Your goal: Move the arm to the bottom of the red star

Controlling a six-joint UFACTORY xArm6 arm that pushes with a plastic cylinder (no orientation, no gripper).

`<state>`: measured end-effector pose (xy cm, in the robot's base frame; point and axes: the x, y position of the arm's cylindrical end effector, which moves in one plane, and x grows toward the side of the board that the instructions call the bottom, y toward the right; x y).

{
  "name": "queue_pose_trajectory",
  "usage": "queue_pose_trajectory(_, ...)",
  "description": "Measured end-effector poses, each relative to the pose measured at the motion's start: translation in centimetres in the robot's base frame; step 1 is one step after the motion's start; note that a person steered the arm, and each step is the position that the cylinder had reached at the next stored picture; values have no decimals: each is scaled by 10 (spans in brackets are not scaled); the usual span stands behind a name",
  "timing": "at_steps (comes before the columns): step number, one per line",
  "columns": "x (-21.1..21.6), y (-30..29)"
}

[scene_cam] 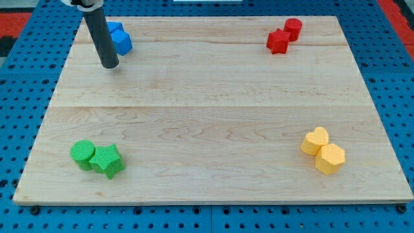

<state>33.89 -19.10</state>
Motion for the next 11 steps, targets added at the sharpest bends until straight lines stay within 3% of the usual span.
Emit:
queue_pose_trajectory(2, 14, 18)
queue_pose_trajectory(3, 27, 82)
queue_pose_trajectory(4, 27, 83)
queue_pose_trajectory(5, -5, 83)
queue_pose_trajectory(9, 39, 331)
queue_pose_trajectory(10, 70, 376)
queue_pose_trajectory(11, 138, 437)
